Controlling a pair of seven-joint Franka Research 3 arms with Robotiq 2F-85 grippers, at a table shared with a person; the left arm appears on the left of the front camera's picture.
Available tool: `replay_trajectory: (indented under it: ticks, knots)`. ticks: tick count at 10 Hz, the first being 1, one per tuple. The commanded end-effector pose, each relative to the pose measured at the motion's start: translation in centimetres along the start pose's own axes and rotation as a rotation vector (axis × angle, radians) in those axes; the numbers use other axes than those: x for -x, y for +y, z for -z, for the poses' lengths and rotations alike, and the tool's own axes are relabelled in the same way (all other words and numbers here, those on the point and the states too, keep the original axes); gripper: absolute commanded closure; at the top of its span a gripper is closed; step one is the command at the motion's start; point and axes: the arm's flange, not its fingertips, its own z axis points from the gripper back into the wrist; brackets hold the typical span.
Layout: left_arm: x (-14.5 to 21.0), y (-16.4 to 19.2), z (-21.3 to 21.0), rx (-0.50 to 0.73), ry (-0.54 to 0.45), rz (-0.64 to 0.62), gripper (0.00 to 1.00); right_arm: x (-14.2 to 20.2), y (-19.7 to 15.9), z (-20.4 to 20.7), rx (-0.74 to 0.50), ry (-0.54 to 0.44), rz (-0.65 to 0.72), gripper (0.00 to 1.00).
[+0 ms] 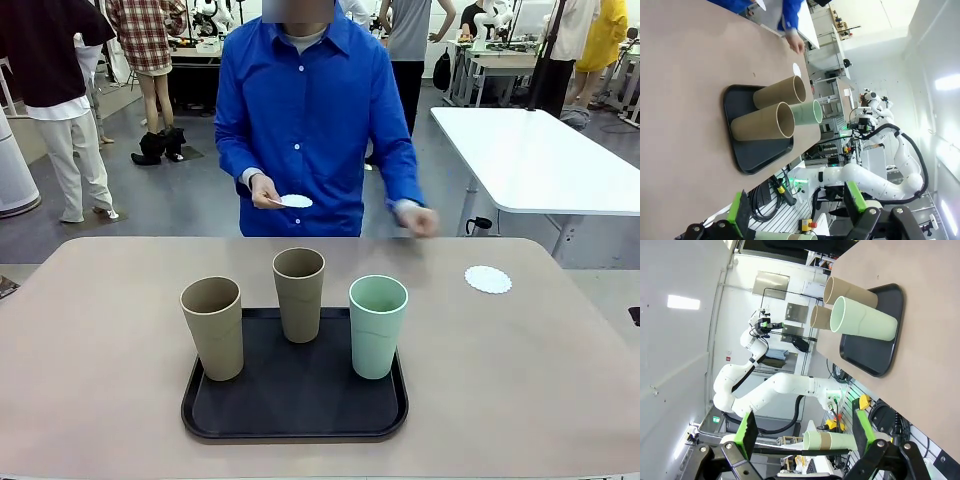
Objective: Place coasters on the table and set cups on them.
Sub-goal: Pick up one Reusable plastic cup and place it on a coaster set by the human.
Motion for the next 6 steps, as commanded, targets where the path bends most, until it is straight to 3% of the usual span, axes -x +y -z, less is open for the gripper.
replay_trajectory:
  ticks: [1,6]
  knots:
    - [-0.08,-0.09,-0.13,0.017,-0.006,0.006,0.00,0.04,-0.03,-0.21,0.000,-0.009,-0.002,0.00]
    - [-0.08,-0.09,-0.13,0.017,-0.006,0.006,0.00,0.04,-0.03,-0.21,0.000,-0.009,-0.002,0.00]
